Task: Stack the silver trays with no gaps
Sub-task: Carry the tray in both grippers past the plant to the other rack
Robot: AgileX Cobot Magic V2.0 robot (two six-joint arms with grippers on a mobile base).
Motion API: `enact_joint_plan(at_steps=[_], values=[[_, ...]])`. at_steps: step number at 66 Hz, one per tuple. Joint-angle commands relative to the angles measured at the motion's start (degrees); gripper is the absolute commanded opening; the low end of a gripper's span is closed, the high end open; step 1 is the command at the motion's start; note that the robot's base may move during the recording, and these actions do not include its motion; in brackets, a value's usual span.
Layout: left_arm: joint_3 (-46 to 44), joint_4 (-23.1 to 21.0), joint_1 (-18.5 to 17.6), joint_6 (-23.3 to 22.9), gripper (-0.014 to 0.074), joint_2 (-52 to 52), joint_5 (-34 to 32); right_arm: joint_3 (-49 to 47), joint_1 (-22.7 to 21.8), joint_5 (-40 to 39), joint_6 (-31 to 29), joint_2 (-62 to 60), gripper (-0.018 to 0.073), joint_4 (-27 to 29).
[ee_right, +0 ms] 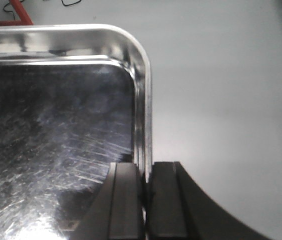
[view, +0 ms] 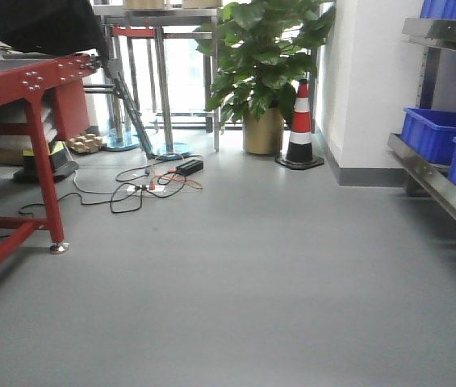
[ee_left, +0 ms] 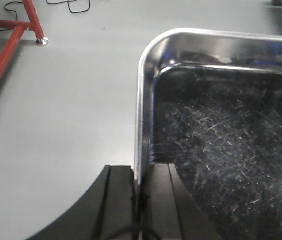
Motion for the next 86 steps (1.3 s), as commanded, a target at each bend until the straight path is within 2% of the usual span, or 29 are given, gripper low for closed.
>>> enact_joint_plan(at_steps=[1, 63, 86], values=[[-0.2, -0.7, -0.9, 0.0, -0.0016, 0.6, -5.2, -0.8, 1.0, -15.9, -0.1, 0.3, -0.0023, 0.1], [-0.2, -0.5, -0.9, 0.0, -0.0016, 0.6, -5.2, -0.8, 1.0, -16.0, -0.1, 0.3, -0.0023, 0.1], [-0.2, 0.6, -0.9, 0.0, -0.0016, 0.6, -5.2, -0.8, 1.0, -20.8, -0.1, 0.3, -0.0023, 0.1]])
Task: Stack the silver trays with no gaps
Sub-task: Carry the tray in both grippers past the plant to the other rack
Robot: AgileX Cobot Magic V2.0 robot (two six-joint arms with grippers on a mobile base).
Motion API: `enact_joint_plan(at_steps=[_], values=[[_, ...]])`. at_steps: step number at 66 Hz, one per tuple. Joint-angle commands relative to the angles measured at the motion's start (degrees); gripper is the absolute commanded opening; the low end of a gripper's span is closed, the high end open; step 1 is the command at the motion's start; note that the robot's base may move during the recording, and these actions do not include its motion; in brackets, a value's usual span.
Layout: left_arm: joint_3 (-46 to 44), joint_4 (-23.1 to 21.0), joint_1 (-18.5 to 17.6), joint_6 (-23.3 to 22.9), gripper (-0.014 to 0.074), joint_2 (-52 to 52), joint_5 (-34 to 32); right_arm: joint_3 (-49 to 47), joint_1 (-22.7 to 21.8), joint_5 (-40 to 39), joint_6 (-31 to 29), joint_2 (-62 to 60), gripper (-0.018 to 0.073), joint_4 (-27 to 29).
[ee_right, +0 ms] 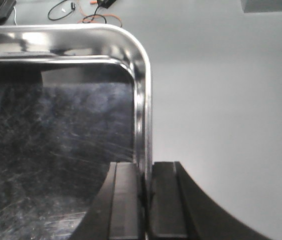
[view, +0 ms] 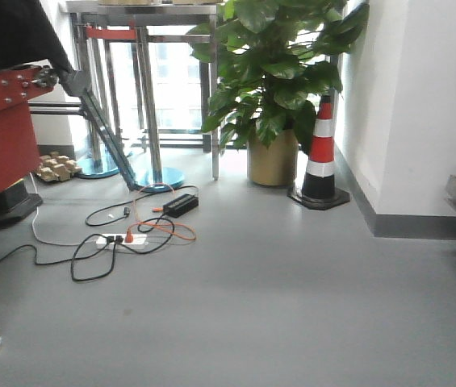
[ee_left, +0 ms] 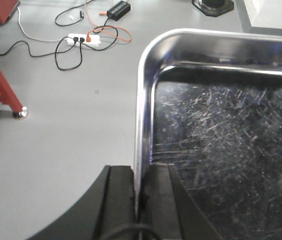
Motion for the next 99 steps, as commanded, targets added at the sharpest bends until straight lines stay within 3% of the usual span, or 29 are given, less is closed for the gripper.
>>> enact_joint_plan(at_steps=[1, 99], values=[[-0.2, 0.3, -0.9, -0.1, -0.0016, 0.6, -5.2, -0.8, 1.0, -20.9, -0.1, 0.3, -0.0023, 0.1], [-0.2, 0.3, -0.9, -0.1, -0.0016, 0.6, -5.2, -0.8, 1.0, -21.9, -0.1, 0.3, -0.0023, 0.1]])
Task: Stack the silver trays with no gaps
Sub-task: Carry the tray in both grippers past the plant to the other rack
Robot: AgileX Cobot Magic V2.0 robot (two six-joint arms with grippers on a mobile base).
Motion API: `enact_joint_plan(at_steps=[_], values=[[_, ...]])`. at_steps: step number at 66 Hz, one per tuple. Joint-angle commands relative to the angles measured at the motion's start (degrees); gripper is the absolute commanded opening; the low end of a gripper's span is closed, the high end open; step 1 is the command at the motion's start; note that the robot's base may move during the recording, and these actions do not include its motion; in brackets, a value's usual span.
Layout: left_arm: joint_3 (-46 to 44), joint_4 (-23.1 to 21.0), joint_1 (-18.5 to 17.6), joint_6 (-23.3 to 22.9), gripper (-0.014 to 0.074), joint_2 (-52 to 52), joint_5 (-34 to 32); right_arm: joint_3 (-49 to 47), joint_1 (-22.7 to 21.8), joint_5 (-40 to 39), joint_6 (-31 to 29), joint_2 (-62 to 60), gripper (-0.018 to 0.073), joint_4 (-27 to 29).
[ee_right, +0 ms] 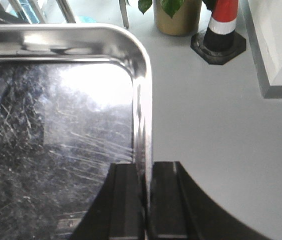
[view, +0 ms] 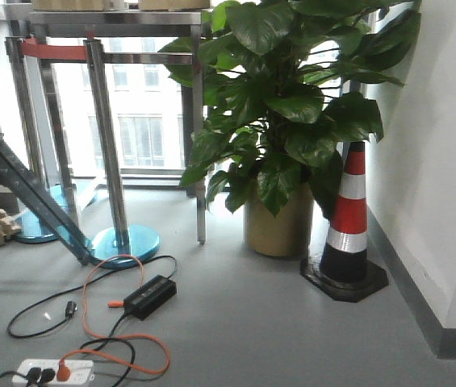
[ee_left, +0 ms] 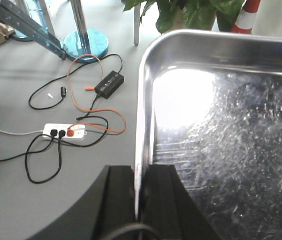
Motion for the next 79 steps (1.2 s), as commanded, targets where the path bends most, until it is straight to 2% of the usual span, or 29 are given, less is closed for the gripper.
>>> enact_joint_plan(at_steps=[1, 79], values=[[-0.2, -0.1, -0.9, -0.1, -0.0016, 0.6, -5.2, -0.8, 1.0, -21.9, -0.1, 0.3, -0.0023, 0.1], [-0.2, -0.1, -0.9, -0.1, -0.0016, 0.6, -5.2, -0.8, 1.0, -21.9, -0.1, 0.3, -0.0023, 0.1]])
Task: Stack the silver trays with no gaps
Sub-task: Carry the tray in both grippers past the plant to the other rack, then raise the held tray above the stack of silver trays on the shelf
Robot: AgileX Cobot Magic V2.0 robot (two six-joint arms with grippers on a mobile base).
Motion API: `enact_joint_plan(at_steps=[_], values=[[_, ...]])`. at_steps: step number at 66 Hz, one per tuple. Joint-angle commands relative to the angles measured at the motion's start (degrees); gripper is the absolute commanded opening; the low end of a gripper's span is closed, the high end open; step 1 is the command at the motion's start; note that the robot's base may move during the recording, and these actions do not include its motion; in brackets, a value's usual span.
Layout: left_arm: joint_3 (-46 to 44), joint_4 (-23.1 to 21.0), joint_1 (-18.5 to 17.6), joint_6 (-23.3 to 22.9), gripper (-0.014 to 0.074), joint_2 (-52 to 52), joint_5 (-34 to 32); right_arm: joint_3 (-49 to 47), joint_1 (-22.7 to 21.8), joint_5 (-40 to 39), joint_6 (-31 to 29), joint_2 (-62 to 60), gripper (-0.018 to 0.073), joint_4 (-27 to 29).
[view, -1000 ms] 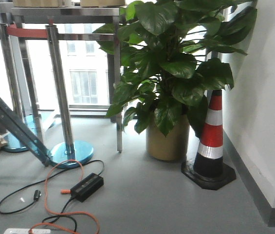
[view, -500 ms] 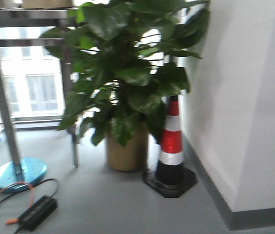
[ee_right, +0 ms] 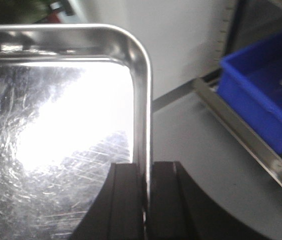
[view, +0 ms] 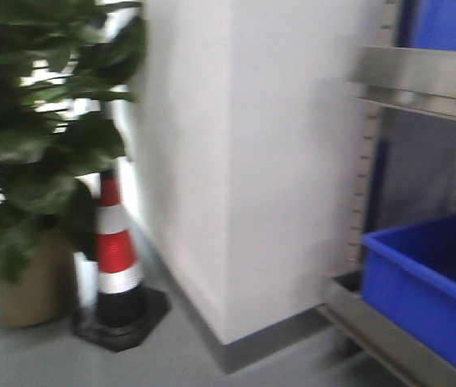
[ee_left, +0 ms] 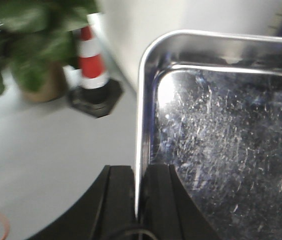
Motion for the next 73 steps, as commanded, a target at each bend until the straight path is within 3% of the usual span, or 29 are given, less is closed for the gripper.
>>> enact_joint_plan(at_steps=[1, 73], values=[[-0.2, -0.1, -0.9, -0.2, -0.0016, 0.6, -5.2, -0.8, 1.0, -21.6, -0.1, 0.3, -0.0023, 0.1], [-0.2, -0.1, -0.9, -0.2, -0.0016, 0.6, -5.2, -0.8, 1.0, -21.6, -0.1, 0.3, -0.0023, 0.1]])
